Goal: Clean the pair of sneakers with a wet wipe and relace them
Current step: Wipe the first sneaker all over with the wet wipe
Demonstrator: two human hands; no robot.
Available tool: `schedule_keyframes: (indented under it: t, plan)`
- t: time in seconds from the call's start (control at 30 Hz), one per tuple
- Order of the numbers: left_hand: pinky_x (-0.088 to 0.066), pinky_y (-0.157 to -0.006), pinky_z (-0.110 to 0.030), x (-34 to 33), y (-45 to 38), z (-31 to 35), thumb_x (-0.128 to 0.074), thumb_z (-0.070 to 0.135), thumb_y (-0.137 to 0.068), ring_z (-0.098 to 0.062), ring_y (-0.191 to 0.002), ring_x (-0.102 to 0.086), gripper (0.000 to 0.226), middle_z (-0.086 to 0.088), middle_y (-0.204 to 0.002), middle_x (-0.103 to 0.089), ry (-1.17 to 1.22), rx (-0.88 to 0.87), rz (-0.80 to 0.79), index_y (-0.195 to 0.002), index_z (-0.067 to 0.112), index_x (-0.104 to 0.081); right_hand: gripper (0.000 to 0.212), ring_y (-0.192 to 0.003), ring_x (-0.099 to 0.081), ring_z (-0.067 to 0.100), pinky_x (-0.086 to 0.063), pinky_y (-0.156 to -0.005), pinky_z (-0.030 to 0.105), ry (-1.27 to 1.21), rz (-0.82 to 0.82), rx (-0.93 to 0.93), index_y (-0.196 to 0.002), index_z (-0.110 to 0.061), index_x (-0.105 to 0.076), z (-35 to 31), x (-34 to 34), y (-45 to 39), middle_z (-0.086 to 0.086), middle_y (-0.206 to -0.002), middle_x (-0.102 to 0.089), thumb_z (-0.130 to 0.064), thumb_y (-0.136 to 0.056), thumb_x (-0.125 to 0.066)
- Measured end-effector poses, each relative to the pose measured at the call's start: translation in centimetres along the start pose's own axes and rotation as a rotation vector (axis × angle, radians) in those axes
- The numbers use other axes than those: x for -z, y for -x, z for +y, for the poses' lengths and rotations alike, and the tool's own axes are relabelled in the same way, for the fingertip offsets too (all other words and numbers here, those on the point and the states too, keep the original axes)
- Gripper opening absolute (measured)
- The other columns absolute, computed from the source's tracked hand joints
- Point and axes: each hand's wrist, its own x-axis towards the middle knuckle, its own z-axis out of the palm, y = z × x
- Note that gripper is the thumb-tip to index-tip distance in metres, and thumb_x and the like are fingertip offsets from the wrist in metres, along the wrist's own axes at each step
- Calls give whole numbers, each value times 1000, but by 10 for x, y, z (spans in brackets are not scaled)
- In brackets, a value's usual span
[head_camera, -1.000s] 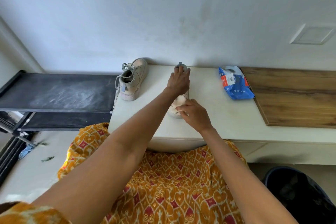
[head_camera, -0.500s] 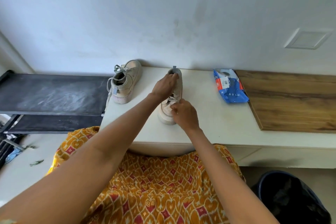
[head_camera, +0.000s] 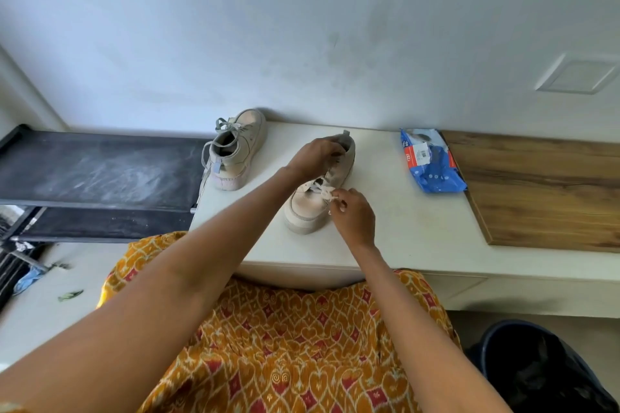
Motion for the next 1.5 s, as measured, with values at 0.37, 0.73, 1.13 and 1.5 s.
schedule_keyframes:
  t: [0.37,0.73,1.13,1.5]
  plan:
    - [-47,-80,-36,7,8,0,-63,8,-84,-26,-96,-57,24,-11,-104,-59,15,-97,-82,-106,14,-71,21,-96,-61,31,-40,-67,27,-108,305,-369,-108,-17,-68,-1,19,-43,11,-105,-68,-17,-93,-52]
    - [-45,-72,-38,2,15,13,-48,6,-84,-29,-94,-46,24,-10,-94,-50,-186,-59,-85,-96,9,-68,12,-65,-58,19,-34,-53,17,22,153,-98,-92,-15,-74,6,-6,8,10,-77,-67,-20,-84,-67]
    - [-46,-63,-36,6,-3,29,-60,9,-84,-28,-76,-57,17,-8,-85,-50,-182,69,-115,-96,13,-71,18,-77,-61,26,-38,-56,23,-155,246,-441,-88,-12,-72,18,-16,-19,11,-84,-70,-20,-90,-55]
    - [-38,-62,-28,7,-3,12,-69,11,-78,-18,-64,-47,20,-3,-80,-50,-42,64,-69,-96,17,-74,28,-104,-61,30,-38,-74,25,-334,304,-736,-118,-13,-65,57,14,-41,10,-116,-67,-20,-95,-50]
